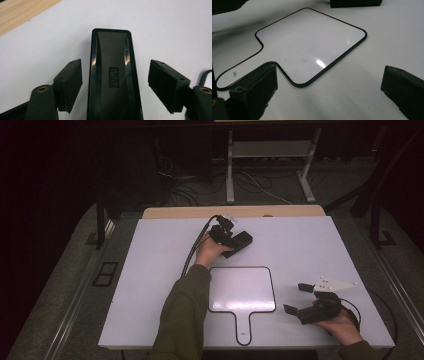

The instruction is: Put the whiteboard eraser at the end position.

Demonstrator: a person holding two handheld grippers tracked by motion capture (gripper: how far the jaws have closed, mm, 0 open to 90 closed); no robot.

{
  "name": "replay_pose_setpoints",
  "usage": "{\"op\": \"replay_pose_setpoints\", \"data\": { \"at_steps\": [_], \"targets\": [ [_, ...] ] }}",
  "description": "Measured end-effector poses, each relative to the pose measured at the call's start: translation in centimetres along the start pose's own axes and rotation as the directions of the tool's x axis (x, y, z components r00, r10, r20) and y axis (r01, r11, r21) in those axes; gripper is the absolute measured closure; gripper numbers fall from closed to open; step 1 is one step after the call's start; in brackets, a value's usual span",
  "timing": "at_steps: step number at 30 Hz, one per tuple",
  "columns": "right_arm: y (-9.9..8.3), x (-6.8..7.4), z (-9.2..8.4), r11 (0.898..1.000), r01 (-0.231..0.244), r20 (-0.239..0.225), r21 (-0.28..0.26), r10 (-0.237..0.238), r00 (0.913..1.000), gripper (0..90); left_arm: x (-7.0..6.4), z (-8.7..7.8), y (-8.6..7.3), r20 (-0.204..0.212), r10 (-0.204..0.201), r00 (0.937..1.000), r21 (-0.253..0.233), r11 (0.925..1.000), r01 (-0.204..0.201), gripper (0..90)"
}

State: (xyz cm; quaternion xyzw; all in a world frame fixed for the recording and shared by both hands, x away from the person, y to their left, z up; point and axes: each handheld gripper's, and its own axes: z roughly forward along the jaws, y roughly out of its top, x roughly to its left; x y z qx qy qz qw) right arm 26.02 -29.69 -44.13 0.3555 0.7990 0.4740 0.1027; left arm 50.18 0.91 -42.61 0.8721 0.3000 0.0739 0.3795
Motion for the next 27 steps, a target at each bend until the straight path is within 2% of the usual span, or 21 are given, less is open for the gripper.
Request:
{"op": "replay_pose_setpoints", "data": {
  "at_steps": [2,3,4,5,7,8,9,10,12,13,14,15,16,17,20,21,22,26,27],
  "targets": [
    [0.1,-0.2,0.2,1.0,0.0,-0.001,0.003,0.0,1.0,0.0,-0.2,-0.2,-0.1,0.0,-0.02,0.9998,-0.025,0.9995,0.02,24.2],
    [0.1,-0.4,0.4,1.0,0.002,-0.001,0.002,-0.002,1.0,0.0,0.0,-0.4,-0.1,0.005,0.005,1.0,-0.015,0.9999,-0.004,24.0],
    [0.1,-0.5,0.5,1.0,-0.004,-0.002,0.007,0.004,1.0,0.0,0.0,-0.6,-0.1,0.004,0.003,1.0,-0.022,0.9998,-0.003,23.8],
    [0.1,-0.6,0.6,1.0,-0.005,-0.004,0.009,0.005,1.0,0.0,0.1,-0.8,0.0,0.007,0.018,0.9998,-0.021,0.9996,-0.018,23.3],
    [0.1,-0.6,0.6,1.0,-0.001,-0.005,0.01,0.001,1.0,0.0,-0.2,-1.2,-0.1,0.018,-0.001,0.9998,-0.029,0.9996,0.002,23.1],
    [0.1,-0.6,0.6,1.0,0.0,-0.007,0.01,0.0,1.0,0.0,-0.3,-1.2,-0.1,0.019,-0.006,0.9998,-0.049,0.9988,0.007,22.6],
    [0.1,-0.5,0.6,1.0,0.0,-0.008,0.011,0.0,1.0,0.0,-0.3,-1.5,-0.1,0.025,0.016,0.9996,-0.04,0.9991,-0.015,22.0],
    [0.1,-0.5,0.6,1.0,0.002,-0.008,0.011,-0.001,1.0,0.0,-0.3,-1.7,-0.1,0.033,0.021,0.9992,-0.04,0.999,-0.019,21.6],
    [0.1,-0.5,0.6,1.0,0.0,-0.006,0.014,0.0,1.0,0.0,-0.6,-2.0,-0.2,0.036,0.013,0.9993,-0.067,0.9977,-0.011,20.4],
    [0.1,-0.6,0.6,1.0,-0.003,-0.004,0.015,0.003,1.0,0.0,-0.7,-2.2,-0.2,0.037,0.022,0.9991,-0.061,0.998,-0.02,19.9],
    [0.1,-0.6,0.6,1.0,-0.004,-0.002,0.014,0.004,1.0,0.0,-0.8,-2.4,-0.2,0.039,0.013,0.9991,-0.069,0.9976,-0.01,19.4],
    [0.0,-0.5,0.5,1.0,-0.004,-0.002,0.013,0.005,1.0,0.0,-0.8,-2.7,-0.2,0.042,0.041,0.9983,-0.05,0.998,-0.039,18.7],
    [0.0,-0.5,0.5,1.0,-0.002,-0.002,0.013,0.002,1.0,0.0,-0.8,-2.9,-0.2,0.043,0.052,0.9977,-0.048,0.9976,-0.05,18.4],
    [0.0,-0.5,0.5,1.0,-0.002,-0.002,0.013,0.002,1.0,0.0,-1.0,-3.1,-0.3,0.047,0.032,0.9984,-0.072,0.997,-0.029,18.3],
    [0.0,-0.6,0.4,1.0,-0.004,0.002,0.014,0.004,1.0,0.0,-1.4,-3.6,-0.5,0.057,0.049,0.9972,-0.074,0.9963,-0.044,17.5],
    [0.0,-0.6,0.4,1.0,-0.009,0.004,0.013,0.009,1.0,0.0,-1.4,-4.0,-0.6,0.051,0.07,0.9962,-0.061,0.9959,-0.067,17.5],
    [0.0,-0.6,0.4,1.0,-0.006,0.006,0.012,0.006,1.0,0.0,-1.6,-4.1,-0.7,0.051,0.062,0.9968,-0.077,0.9954,-0.058,17.5],
    [0.0,-0.6,0.4,1.0,-0.008,0.006,0.011,0.008,1.0,0.0,-1.8,-5.0,-1.2,0.05,0.064,0.9967,-0.078,0.9951,-0.06,17.0],
    [0.0,-0.6,0.5,1.0,-0.007,0.004,0.013,0.007,1.0,0.0,-1.9,-5.1,-1.4,0.05,0.053,0.9974,-0.088,0.995,-0.048,16.9]
  ]
}}
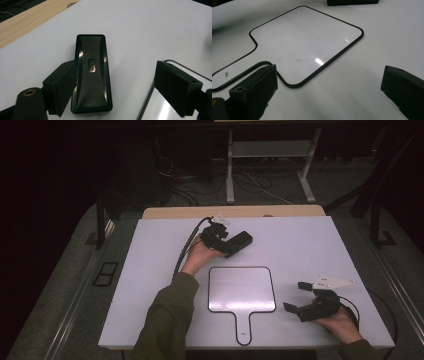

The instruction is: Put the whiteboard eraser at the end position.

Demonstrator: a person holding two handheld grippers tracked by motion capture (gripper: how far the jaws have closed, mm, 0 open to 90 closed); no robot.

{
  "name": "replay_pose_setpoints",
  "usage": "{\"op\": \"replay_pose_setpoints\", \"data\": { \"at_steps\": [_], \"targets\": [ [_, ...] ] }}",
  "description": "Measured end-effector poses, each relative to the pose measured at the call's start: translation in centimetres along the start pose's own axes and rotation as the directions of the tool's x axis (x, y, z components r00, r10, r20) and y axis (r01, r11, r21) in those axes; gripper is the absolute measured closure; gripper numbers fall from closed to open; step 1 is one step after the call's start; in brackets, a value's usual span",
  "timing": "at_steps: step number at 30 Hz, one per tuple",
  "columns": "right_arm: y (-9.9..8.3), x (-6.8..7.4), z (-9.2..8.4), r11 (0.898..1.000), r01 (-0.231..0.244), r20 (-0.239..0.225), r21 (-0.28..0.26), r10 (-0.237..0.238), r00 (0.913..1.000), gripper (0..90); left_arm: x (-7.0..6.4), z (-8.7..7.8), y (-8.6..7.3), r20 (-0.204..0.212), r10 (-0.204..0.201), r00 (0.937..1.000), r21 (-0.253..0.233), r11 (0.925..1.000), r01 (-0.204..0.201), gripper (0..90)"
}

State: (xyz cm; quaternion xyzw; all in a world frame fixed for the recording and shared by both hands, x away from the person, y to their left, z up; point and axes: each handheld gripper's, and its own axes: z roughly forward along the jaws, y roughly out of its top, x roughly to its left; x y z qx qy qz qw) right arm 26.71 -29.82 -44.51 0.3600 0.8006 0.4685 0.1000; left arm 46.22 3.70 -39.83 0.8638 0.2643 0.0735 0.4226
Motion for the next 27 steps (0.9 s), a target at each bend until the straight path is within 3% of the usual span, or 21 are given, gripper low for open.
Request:
{"op": "replay_pose_setpoints", "data": {
  "at_steps": [7,9,18,21,22,27],
  "targets": [
    [0.0,0.0,0.1,1.0,-0.001,0.0,-0.001,0.001,1.0,0.0,0.0,-1.3,-0.8,-0.013,0.024,0.9996,0.005,0.9997,-0.024,16.7],
    [0.1,0.0,0.1,1.0,-0.002,0.0,0.0,0.002,1.0,0.0,-0.3,-1.6,-1.1,-0.016,0.003,0.9999,-0.004,1.0,-0.003,16.6],
    [0.1,0.0,0.2,1.0,0.004,0.0,0.002,-0.004,1.0,0.0,-1.0,-3.2,-2.5,-0.026,-0.011,0.9996,-0.019,0.9998,0.011,16.2],
    [0.1,0.1,0.2,1.0,0.004,0.001,0.002,-0.004,1.0,0.0,-1.3,-3.7,-2.8,-0.027,-0.01,0.9996,-0.027,0.9996,0.009,16.2],
    [0.1,0.1,0.2,1.0,0.003,0.001,0.002,-0.003,1.0,0.0,-1.2,-3.9,-2.9,-0.027,0.01,0.9996,-0.014,0.9998,-0.01,16.2],
    [0.1,0.2,0.2,1.0,0.007,0.002,0.002,-0.007,1.0,0.0,-1.9,-4.5,-3.5,-0.028,0.002,0.9996,-0.027,0.9996,-0.003,15.5]
  ]
}}
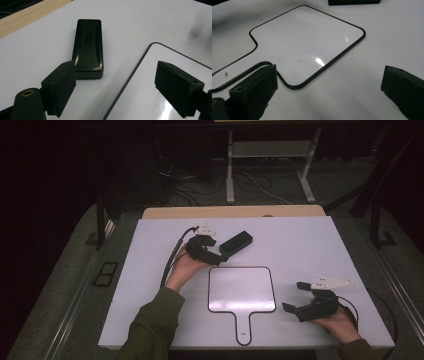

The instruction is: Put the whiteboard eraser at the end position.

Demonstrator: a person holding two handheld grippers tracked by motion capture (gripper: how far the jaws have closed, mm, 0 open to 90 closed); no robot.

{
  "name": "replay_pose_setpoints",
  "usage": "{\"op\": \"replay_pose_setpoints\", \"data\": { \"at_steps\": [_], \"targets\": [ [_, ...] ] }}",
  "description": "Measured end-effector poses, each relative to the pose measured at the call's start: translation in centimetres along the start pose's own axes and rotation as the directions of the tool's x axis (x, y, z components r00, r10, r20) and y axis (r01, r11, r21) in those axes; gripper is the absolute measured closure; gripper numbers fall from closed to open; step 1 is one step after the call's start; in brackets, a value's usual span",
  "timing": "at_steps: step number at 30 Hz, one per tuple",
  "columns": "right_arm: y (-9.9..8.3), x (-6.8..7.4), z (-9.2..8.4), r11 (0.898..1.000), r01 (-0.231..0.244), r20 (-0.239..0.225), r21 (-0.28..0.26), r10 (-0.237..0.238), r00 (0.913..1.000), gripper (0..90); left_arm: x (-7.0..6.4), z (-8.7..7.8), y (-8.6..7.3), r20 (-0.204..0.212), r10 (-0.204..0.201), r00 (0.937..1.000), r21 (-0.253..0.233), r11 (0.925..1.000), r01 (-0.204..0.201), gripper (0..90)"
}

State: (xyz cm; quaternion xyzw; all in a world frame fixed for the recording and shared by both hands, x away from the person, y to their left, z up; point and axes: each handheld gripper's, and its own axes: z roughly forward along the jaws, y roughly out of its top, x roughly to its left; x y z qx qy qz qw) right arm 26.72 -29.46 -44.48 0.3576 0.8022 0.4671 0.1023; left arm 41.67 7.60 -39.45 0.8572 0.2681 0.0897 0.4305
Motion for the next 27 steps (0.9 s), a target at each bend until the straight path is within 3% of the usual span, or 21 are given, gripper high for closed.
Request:
{"op": "replay_pose_setpoints", "data": {
  "at_steps": [10,21,27],
  "targets": [
    [0.0,0.1,0.0,1.0,0.001,0.0,0.003,-0.001,1.0,0.0,-1.6,-1.2,-1.5,0.002,0.006,1.0,-0.022,0.9997,-0.006,11.1],
    [0.1,0.3,-0.3,1.0,0.008,0.004,-0.006,-0.008,1.0,0.0,-3.3,-1.9,-3.1,-0.021,0.024,0.9995,-0.02,0.9995,-0.025,0.5],
    [0.1,0.2,-0.4,1.0,0.003,0.005,-0.01,-0.003,1.0,0.0,-4.1,-2.4,-3.9,-0.019,0.03,0.9994,-0.012,0.9995,-0.03,0.0]
  ]
}}
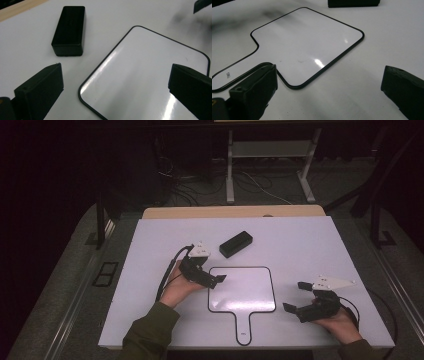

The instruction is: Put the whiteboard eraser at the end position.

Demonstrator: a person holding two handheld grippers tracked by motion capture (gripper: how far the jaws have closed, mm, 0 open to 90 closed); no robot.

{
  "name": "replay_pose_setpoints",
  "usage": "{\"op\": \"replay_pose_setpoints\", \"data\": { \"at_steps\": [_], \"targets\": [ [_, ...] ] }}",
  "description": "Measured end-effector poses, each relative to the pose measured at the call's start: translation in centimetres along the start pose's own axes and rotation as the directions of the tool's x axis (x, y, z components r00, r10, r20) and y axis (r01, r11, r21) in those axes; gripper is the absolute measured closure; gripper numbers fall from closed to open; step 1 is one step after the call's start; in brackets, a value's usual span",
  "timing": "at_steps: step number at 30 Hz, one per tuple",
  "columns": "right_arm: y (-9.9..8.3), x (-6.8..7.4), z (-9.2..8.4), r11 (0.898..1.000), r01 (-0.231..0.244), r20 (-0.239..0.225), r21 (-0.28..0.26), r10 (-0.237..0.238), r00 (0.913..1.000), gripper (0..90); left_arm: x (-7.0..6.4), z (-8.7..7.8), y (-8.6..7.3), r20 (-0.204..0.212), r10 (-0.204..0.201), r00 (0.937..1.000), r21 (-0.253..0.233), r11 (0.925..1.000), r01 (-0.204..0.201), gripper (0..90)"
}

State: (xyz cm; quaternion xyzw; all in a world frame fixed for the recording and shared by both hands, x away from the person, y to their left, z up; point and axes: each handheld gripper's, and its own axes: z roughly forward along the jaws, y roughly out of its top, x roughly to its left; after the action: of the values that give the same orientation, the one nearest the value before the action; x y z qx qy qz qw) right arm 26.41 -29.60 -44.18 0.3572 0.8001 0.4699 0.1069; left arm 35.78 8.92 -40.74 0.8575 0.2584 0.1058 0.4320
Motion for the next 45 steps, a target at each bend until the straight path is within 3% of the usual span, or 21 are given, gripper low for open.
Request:
{"op": "replay_pose_setpoints", "data": {
  "at_steps": [4,24,31,45],
  "targets": [
    [0.0,0.1,0.0,1.0,-0.001,-0.002,0.001,0.001,1.0,0.0,-0.6,-0.6,-0.6,0.001,0.019,0.9998,0.007,0.9998,-0.019,0.0],
    [0.0,0.1,-0.1,1.0,0.002,0.001,0.002,-0.002,1.0,0.0,-2.1,-4.2,-4.2,-0.012,0.027,0.9996,-0.02,0.9994,-0.027,0.0],
    [0.0,0.1,-0.1,1.0,0.002,0.0,0.003,-0.002,1.0,0.0,-2.5,-5.2,-5.4,-0.026,0.015,0.9996,-0.047,0.9988,-0.016,0.0],
    [0.0,0.1,0.0,1.0,0.003,0.004,0.003,-0.003,1.0,0.0,-2.7,-6.8,-8.2,-0.031,-0.048,0.9984,-0.088,0.9951,0.045,0.0]
  ]
}}
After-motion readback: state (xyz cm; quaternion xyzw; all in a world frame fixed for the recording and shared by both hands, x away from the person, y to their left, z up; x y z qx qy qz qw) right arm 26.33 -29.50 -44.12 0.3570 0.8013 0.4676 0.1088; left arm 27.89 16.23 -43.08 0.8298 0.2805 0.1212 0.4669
